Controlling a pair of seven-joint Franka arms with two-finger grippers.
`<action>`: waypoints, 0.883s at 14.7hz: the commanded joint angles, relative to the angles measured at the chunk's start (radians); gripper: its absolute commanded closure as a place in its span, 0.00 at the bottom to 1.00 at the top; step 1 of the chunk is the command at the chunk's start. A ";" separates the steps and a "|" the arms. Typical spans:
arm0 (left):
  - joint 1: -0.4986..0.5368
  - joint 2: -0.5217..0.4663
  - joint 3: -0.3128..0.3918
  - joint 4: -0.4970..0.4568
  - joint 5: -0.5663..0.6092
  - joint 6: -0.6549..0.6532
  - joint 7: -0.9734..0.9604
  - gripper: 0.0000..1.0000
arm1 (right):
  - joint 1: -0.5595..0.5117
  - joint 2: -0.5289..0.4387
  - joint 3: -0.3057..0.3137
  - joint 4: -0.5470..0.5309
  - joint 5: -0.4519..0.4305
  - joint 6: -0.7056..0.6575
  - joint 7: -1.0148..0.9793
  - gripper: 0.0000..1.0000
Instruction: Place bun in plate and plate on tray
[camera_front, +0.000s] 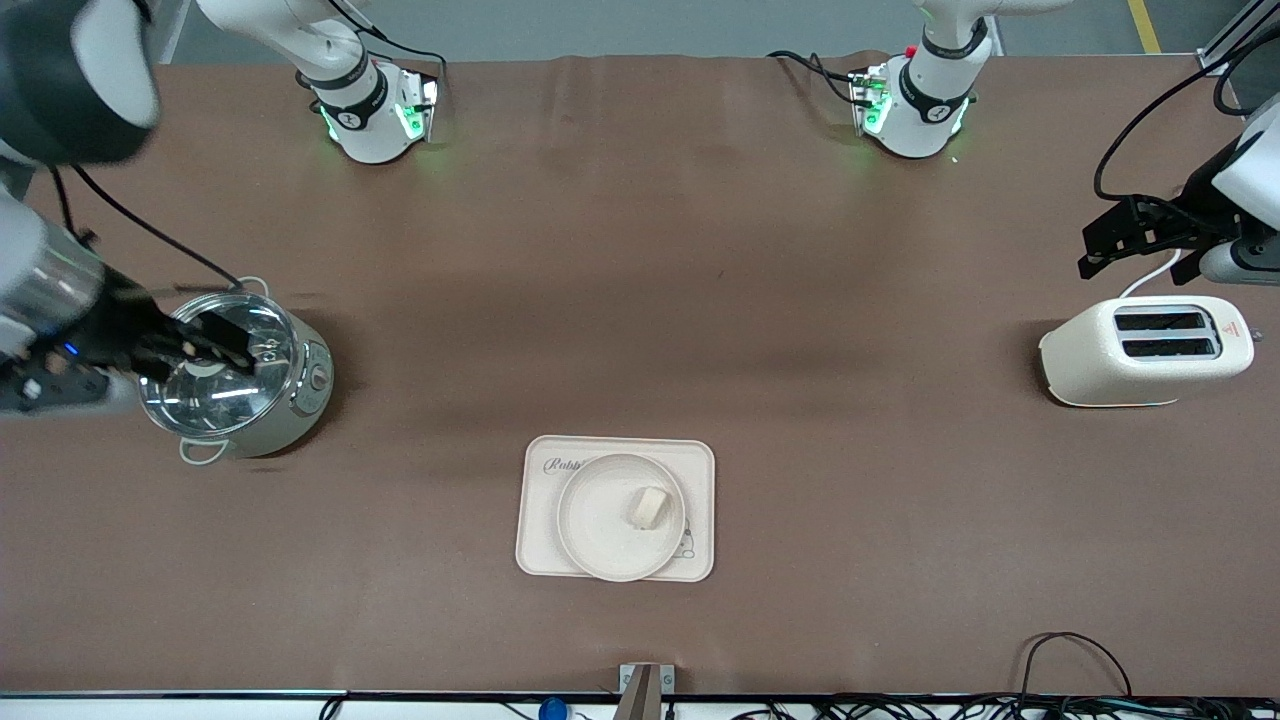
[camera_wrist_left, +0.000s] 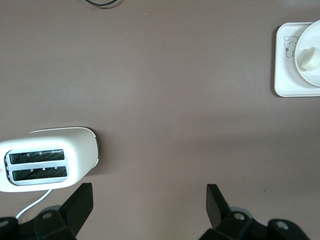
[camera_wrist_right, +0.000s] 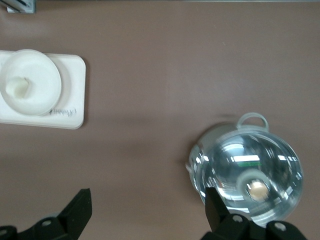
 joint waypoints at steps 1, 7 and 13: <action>-0.003 0.003 0.004 0.016 -0.003 -0.018 -0.005 0.00 | -0.044 -0.209 0.030 -0.217 -0.083 0.011 -0.057 0.00; -0.001 0.003 0.004 0.016 -0.002 -0.018 0.000 0.00 | -0.149 -0.335 0.059 -0.291 -0.097 -0.056 -0.125 0.00; 0.002 0.003 0.004 0.018 -0.003 -0.018 -0.003 0.00 | -0.170 -0.332 0.084 -0.276 -0.102 -0.104 -0.118 0.00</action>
